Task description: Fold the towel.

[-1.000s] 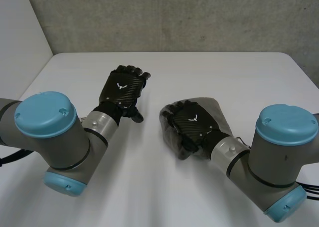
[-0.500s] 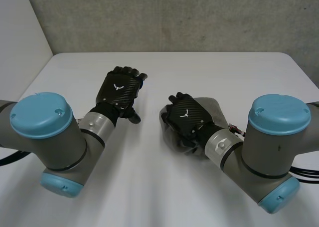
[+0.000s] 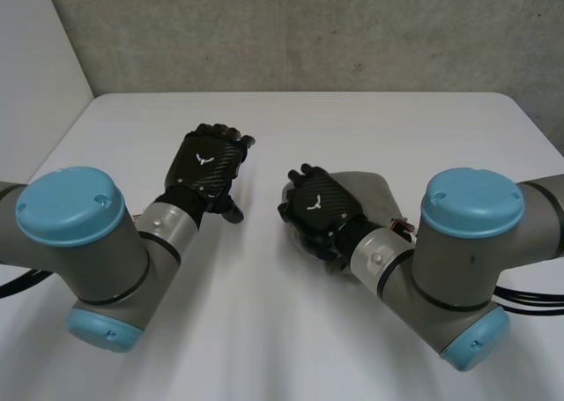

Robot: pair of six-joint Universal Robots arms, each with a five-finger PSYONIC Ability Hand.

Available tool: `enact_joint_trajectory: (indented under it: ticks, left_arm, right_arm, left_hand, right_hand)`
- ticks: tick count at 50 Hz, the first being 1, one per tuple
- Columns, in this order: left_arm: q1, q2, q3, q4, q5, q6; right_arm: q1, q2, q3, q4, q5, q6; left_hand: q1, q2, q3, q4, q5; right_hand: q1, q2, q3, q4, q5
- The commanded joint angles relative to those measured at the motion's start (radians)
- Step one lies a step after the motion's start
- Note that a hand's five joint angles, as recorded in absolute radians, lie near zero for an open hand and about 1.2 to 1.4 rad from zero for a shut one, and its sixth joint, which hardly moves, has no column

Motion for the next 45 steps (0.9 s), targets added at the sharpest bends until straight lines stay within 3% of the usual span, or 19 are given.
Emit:
enact_joint_trajectory:
  ticks: [1,6,9,17,28,36,45]
  left_arm:
    - [0.011,0.002,-0.004,0.000,0.000,0.000]
    - [0.019,0.002,-0.006,0.000,0.002,0.000]
    - [0.019,0.002,-0.004,0.000,0.003,0.000]
    - [0.016,0.000,-0.004,0.002,0.003,0.000]
    - [0.013,0.000,-0.006,0.002,0.003,0.000]
    - [0.008,-0.002,-0.006,0.002,0.002,0.000]
    - [0.002,0.003,-0.003,0.003,0.003,0.000]
  right_arm:
    - [-0.077,-0.083,0.035,-0.004,0.025,0.057]
    - [-0.253,-0.199,0.130,-0.045,0.005,0.109]
    - [-0.288,-0.229,0.159,-0.059,-0.012,0.113]
    - [-0.543,-0.368,0.310,-0.068,-0.136,0.115]
    - [-0.814,-0.381,0.420,-0.073,-0.314,0.101]
    - [-0.905,-0.358,0.455,-0.080,-0.414,0.092]
    - [-0.897,-0.365,0.459,-0.066,-0.418,0.103]
  left_hand:
    - [-0.030,0.008,-0.050,-0.056,-0.012]
    - [-0.030,0.008,-0.050,-0.056,-0.012]
    - [-0.030,0.008,-0.050,-0.056,-0.012]
    - [-0.030,0.008,-0.050,-0.056,-0.012]
    - [-0.030,0.008,-0.050,-0.056,-0.012]
    - [-0.030,0.008,-0.050,-0.056,-0.012]
    - [-0.033,0.005,-0.050,-0.056,-0.015]
  right_hand:
    - [0.144,0.103,-0.036,-0.058,0.091]
    - [0.144,0.103,-0.036,-0.058,0.091]
    - [0.144,0.103,-0.036,-0.058,0.091]
    - [0.144,0.103,-0.036,-0.058,0.091]
    - [0.144,0.103,-0.036,-0.058,0.091]
    - [0.144,0.103,-0.036,-0.058,0.091]
    - [0.144,0.103,-0.036,-0.058,0.091]
